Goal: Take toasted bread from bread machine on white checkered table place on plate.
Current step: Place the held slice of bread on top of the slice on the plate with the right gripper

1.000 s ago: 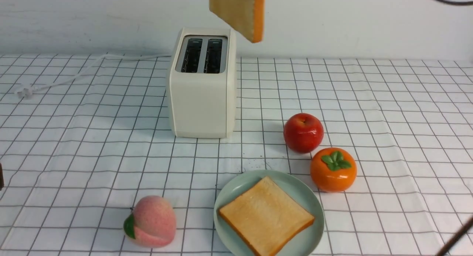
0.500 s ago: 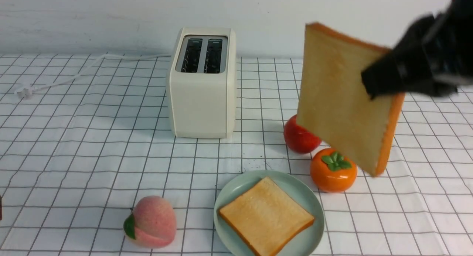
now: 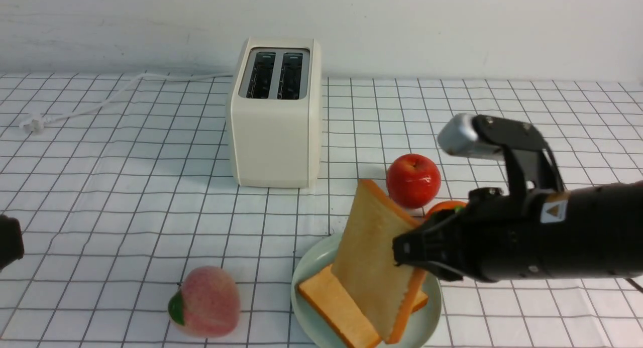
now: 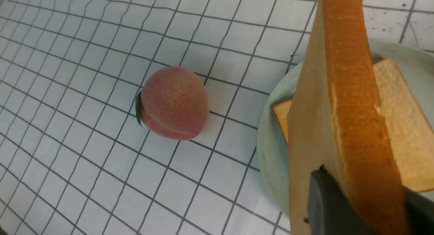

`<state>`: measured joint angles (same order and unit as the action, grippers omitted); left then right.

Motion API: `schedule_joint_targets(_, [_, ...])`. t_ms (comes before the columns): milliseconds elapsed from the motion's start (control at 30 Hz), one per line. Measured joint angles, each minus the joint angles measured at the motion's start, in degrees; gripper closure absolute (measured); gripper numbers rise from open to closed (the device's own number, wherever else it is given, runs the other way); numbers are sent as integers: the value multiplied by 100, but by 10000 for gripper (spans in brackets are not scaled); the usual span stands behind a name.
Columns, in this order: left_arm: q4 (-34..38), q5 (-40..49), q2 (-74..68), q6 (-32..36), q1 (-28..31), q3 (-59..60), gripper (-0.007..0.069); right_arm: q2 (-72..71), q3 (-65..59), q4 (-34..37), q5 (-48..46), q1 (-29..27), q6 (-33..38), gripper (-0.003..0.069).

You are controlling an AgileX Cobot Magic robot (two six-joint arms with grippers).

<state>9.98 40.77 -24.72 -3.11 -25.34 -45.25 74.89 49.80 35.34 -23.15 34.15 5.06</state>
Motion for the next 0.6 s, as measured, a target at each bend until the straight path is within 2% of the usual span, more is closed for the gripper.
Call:
schedule_joint_targets(67, [14,-1,0,12,0,0,638,170,0,346,66,0,343,543])
schedule_joint_targets(200, [28,-6,0,22,0,0,638,685,0,1952,133,0,1744,543])
schedule_joint_targets(233, [28,-6,0,20,0,0,638,759,0,2301,133,0,2077,543])
schedule_joint_targets(267, [28,-6,0,20,0,0,638,773,0,2301,133,0,2143,543])
schedule_joint_targets(333, [28,11,0,20,0,0,638,932,0,3163,144,0,2982,543])
schedule_joint_targets(367, [28,11,0,20,0,0,638,941,0,3163,146,0,3037,543])
schedule_joint_targets(400, [28,11,0,20,0,0,638,1004,0,3491,158,0,3409,543])
schedule_joint_targets(467, [28,17,0,20,0,0,638,1060,0,3763,171,-13,3704,543])
schedule_joint_targets(600, [28,23,0,20,0,0,638,1177,0,3976,37,-260,3882,543])
